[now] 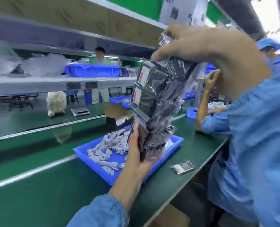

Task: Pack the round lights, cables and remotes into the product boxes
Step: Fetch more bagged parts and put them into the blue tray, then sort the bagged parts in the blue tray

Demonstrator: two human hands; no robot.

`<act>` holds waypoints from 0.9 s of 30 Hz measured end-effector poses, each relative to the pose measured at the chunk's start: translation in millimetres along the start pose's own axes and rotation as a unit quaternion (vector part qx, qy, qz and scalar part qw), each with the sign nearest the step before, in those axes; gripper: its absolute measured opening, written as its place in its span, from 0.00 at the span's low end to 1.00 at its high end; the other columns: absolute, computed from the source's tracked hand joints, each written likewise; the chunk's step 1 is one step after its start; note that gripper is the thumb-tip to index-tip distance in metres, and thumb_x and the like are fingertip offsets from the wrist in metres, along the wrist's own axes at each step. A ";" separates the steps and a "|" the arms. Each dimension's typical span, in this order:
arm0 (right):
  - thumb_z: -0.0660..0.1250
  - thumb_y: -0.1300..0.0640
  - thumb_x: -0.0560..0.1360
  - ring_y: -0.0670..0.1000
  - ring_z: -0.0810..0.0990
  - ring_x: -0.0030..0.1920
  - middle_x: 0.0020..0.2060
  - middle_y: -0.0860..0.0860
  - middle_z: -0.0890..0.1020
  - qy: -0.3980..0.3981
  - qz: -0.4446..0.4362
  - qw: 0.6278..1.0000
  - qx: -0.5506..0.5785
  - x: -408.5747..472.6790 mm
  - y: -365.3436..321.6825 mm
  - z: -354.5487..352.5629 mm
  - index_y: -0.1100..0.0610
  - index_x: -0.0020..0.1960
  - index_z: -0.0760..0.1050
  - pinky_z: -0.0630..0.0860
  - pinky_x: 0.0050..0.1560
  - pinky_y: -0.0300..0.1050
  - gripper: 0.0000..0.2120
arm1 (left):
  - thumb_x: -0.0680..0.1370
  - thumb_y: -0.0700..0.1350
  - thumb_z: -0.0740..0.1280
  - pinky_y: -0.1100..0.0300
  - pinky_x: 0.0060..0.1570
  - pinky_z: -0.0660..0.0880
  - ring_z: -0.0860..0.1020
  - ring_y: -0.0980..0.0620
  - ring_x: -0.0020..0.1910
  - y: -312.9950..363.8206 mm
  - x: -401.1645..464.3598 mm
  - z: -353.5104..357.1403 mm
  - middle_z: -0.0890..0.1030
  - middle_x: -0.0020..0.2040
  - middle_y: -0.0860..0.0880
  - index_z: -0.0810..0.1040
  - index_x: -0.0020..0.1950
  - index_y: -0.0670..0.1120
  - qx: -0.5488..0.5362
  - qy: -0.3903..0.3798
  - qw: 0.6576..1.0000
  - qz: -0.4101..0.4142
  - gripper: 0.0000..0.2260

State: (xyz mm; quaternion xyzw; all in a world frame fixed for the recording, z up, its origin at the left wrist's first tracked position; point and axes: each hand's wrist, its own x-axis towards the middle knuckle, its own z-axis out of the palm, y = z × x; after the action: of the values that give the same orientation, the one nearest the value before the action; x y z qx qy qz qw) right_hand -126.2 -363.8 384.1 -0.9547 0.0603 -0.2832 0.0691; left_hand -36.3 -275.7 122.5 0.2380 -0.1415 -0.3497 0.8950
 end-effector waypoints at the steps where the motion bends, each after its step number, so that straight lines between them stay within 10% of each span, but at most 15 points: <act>1: 0.69 0.35 0.69 0.53 0.77 0.54 0.56 0.49 0.78 -0.012 -0.001 0.999 0.048 14.8 6.7 12.1 0.49 0.63 0.69 0.74 0.56 0.52 0.28 | 0.75 0.61 0.66 0.40 0.72 0.63 0.74 0.40 0.68 16.3 6.2 -9.1 0.79 0.66 0.44 0.77 0.69 0.48 0.021 0.046 0.998 0.021 0.26; 6: 0.73 0.44 0.71 0.46 0.78 0.40 0.41 0.46 0.80 -0.048 0.048 0.953 0.295 83.0 76.4 126.4 0.49 0.49 0.74 0.72 0.37 0.38 0.13 | 0.73 0.57 0.72 0.44 0.47 0.81 0.85 0.44 0.41 79.1 24.8 -71.7 0.86 0.48 0.43 0.86 0.50 0.46 0.138 0.251 0.958 0.035 0.16; 10: 0.68 0.47 0.75 0.50 0.77 0.29 0.30 0.51 0.78 -0.193 0.232 0.853 0.425 73.1 139.1 290.1 0.51 0.47 0.76 0.76 0.31 0.43 0.07 | 0.74 0.44 0.75 0.42 0.49 0.80 0.83 0.42 0.48 98.6 25.8 -120.2 0.84 0.52 0.40 0.79 0.61 0.42 0.268 0.363 0.891 0.057 0.17; 14: 0.67 0.48 0.76 0.53 0.83 0.42 0.48 0.56 0.85 -0.164 0.311 0.794 0.495 49.8 177.1 377.1 0.57 0.58 0.79 0.81 0.39 0.49 0.16 | 0.76 0.53 0.72 0.48 0.59 0.77 0.81 0.48 0.55 95.6 32.0 -140.6 0.83 0.56 0.49 0.76 0.62 0.47 0.538 0.330 0.774 0.041 0.18; 20: 0.70 0.38 0.72 0.52 0.76 0.51 0.49 0.49 0.77 0.037 0.262 0.904 0.336 48.3 177.8 390.0 0.50 0.59 0.73 0.69 0.50 0.45 0.22 | 0.76 0.65 0.62 0.45 0.73 0.59 0.68 0.39 0.66 108.5 32.4 -155.5 0.78 0.58 0.40 0.78 0.58 0.45 0.800 0.335 0.496 0.042 0.25; 23: 0.63 0.33 0.74 0.54 0.76 0.51 0.48 0.50 0.79 0.037 0.248 0.917 0.310 29.9 170.4 396.9 0.46 0.61 0.70 0.69 0.49 0.47 0.23 | 0.77 0.61 0.64 0.45 0.70 0.62 0.64 0.36 0.69 109.9 15.5 -159.1 0.72 0.65 0.35 0.72 0.62 0.35 0.773 0.362 0.506 0.129 0.29; 27: 0.60 0.34 0.76 0.56 0.73 0.60 0.64 0.57 0.74 0.037 0.246 0.924 0.290 14.9 165.5 395.4 0.48 0.74 0.62 0.68 0.59 0.52 0.31 | 0.76 0.56 0.68 0.60 0.58 0.68 0.73 0.52 0.64 94.6 -12.1 -153.4 0.75 0.64 0.54 0.73 0.67 0.50 0.795 0.262 0.520 0.172 0.21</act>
State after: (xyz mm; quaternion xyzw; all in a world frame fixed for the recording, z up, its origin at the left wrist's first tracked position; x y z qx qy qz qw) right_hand 90.7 -490.1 36.3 -0.8371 0.2108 -0.2973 0.4079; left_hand 72.2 -156.3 41.3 0.9023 -0.1578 0.1470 0.3734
